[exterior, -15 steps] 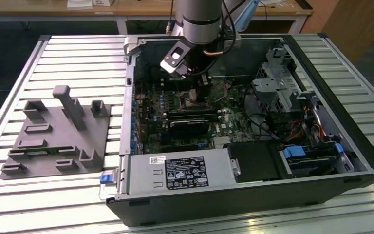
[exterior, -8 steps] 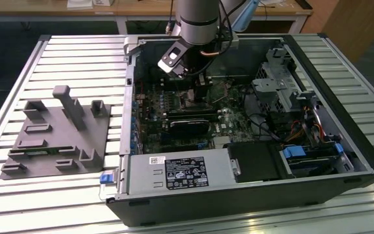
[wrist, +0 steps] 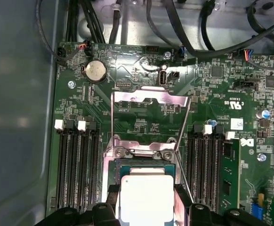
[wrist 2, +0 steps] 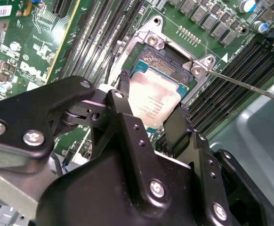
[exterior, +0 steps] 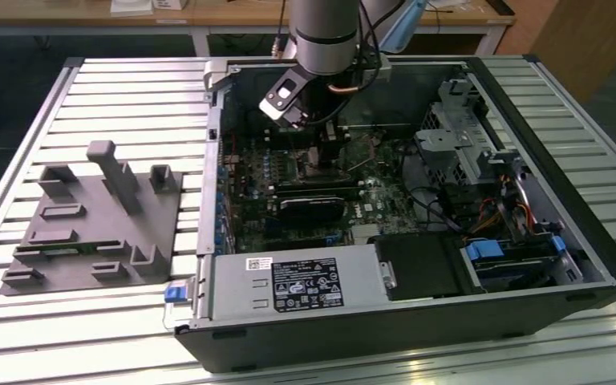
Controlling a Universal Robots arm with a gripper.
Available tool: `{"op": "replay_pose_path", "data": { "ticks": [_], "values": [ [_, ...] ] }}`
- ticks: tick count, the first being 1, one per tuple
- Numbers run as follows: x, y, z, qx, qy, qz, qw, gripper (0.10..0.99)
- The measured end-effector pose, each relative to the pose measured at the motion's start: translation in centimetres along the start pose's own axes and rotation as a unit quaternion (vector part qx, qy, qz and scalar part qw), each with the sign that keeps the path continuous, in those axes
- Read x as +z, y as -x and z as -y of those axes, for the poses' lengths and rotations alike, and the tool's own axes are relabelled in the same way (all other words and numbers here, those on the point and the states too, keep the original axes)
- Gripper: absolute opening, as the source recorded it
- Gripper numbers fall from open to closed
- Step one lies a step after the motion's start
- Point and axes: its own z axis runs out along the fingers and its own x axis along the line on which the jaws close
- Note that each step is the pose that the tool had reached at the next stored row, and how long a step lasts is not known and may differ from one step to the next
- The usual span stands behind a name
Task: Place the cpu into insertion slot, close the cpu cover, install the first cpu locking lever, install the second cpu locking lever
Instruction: 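Place the cpu into insertion slot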
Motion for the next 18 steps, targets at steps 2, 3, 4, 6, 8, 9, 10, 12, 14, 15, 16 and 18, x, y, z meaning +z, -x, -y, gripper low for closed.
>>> {"op": "replay_pose_path", "data": {
  "ticks": [2, 3, 4, 6, 8, 9, 10, 12, 14, 15, 16, 18],
  "values": [
    [0.16, -0.01, 0.05, 0.003, 0.0000, 0.0001, 1.0000, 0.537],
    [0.23, -0.02, 0.08, 0.004, -0.0001, 0.0002, 1.0000, 0.537],
    [0.30, -0.02, 0.10, 0.005, -0.0001, 0.0003, 1.0000, 0.537],
    [0.45, -0.03, 0.18, 0.008, -0.0002, 0.0005, 1.0000, 0.537],
    [0.62, -0.03, 0.23, 0.011, -0.0003, 0.0007, 0.9999, 0.537],
    [0.69, -0.03, 0.24, 0.011, -0.0003, 0.0008, 0.9999, 0.537],
    [0.72, -0.03, 0.25, 0.011, -0.0003, 0.0008, 0.9999, 0.537],
    [0.72, -0.03, 0.25, 0.011, -0.0004, 0.0009, 0.9999, 0.537],
    [0.73, -0.03, 0.25, 0.011, -0.0003, 0.0008, 0.9999, 0.537],
    [0.75, -0.03, 0.25, 0.011, -0.0003, 0.0009, 0.9999, 0.537],
    [0.78, -0.04, 0.25, 0.012, -0.0002, 0.0022, 0.9999, 0.537],
    [0.84, -0.04, 0.25, 0.011, -0.0004, 0.0045, 0.9999, 0.537]
  ]
}}
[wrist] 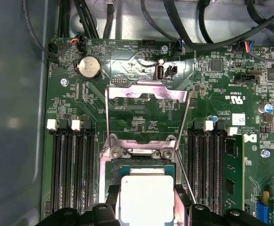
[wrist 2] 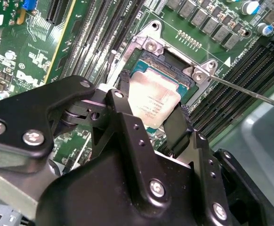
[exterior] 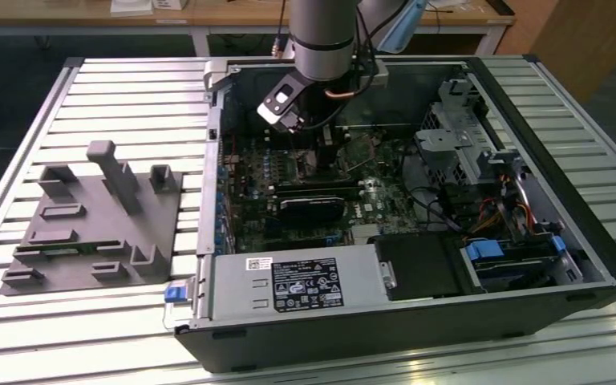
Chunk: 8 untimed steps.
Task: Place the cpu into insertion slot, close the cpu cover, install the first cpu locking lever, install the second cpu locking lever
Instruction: 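Place the cpu into insertion slot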
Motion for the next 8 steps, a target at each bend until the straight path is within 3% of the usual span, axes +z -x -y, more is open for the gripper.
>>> {"op": "replay_pose_path", "data": {
  "ticks": [8],
  "values": [
    [0.60, -0.02, 0.02, 0.000, -0.0037, 0.0003, 1.0000, 0.537]
  ]
}}
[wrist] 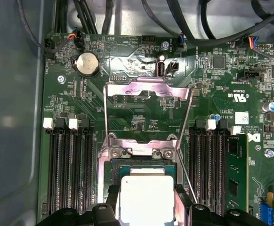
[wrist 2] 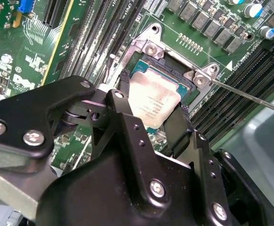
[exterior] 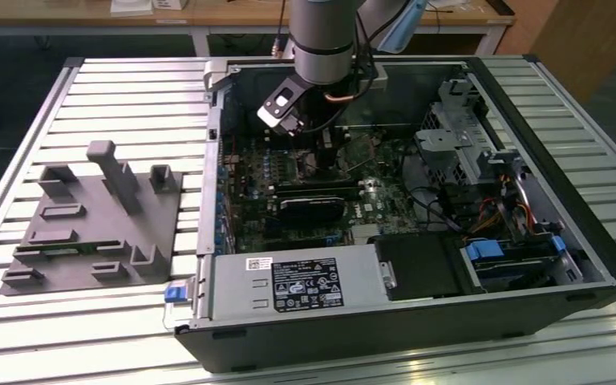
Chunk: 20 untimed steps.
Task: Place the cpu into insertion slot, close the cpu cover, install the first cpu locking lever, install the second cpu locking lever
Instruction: 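Place the cpu into insertion slot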
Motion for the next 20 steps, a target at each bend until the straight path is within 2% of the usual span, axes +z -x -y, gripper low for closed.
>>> {"op": "replay_pose_path", "data": {
  "ticks": [20],
  "values": [
    [0.76, -0.18, 0.04, 0.000, -0.0009, 0.0000, 1.0000, 0.537]
  ]
}}
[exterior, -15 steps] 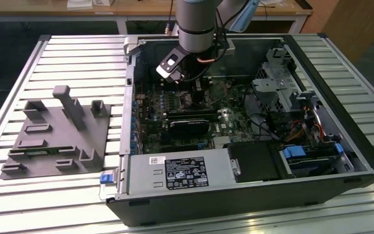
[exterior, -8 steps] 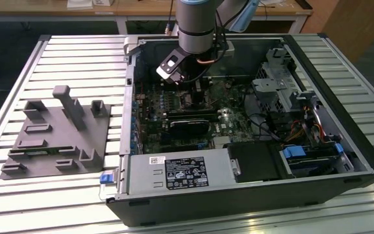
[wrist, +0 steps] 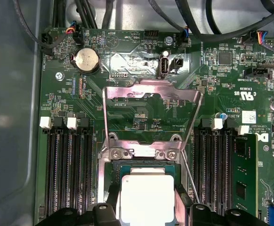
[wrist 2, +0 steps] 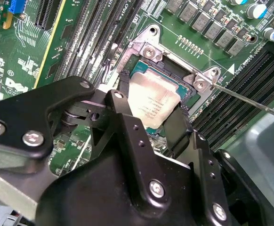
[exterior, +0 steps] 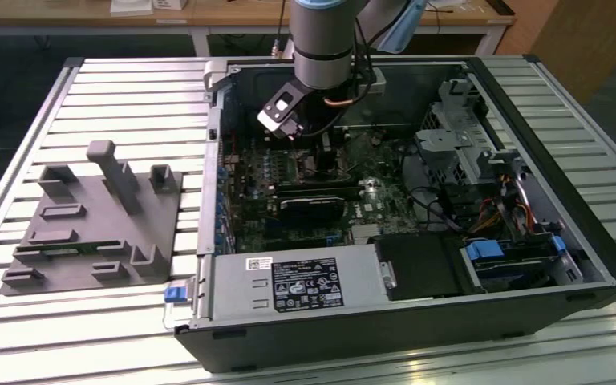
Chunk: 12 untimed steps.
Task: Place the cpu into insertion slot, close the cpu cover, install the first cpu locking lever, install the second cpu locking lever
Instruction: 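Place the cpu into insertion slot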
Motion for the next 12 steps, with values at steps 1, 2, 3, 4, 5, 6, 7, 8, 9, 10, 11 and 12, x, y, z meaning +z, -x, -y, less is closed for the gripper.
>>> {"op": "replay_pose_path", "data": {
  "ticks": [1, 2, 3, 4, 5, 6, 7, 8, 9, 10, 11, 12],
  "values": [
    [0.00, 0.00, 0.00, 0.000, 0.0000, 0.0000, 1.0000, 0.537],
    [0.01, 0.00, 0.00, 0.000, 0.0000, -0.0001, 1.0000, 0.537],
    [0.01, 0.00, 0.00, 0.000, 0.0000, -0.0001, 1.0000, 0.537],
    [0.01, 0.00, 0.00, 0.000, 0.0000, -0.0001, 1.0000, 0.537],
    [0.02, -0.01, 0.00, 0.000, 0.0002, -0.0002, 1.0000, 0.537],
    [0.03, -0.01, -0.01, 0.000, 0.0002, -0.0003, 1.0000, 0.549],
    [0.03, -0.01, 0.00, 0.000, 0.0001, -0.0002, 1.0000, 0.549],
    [0.03, -0.01, 0.00, 0.000, 0.0001, -0.0002, 1.0000, 0.612],
    [0.03, -0.01, 0.00, 0.000, 0.0001, -0.0002, 1.0000, 0.612],
    [0.02, 0.00, 0.00, 0.000, 0.0001, -0.0001, 1.0000, 0.612],
    [0.02, 0.00, 0.00, 0.000, 0.0001, -0.0001, 1.0000, 0.612],
    [0.02, 0.00, 0.00, 0.000, 0.0000, -0.0001, 1.0000, 0.612]
  ]
}}
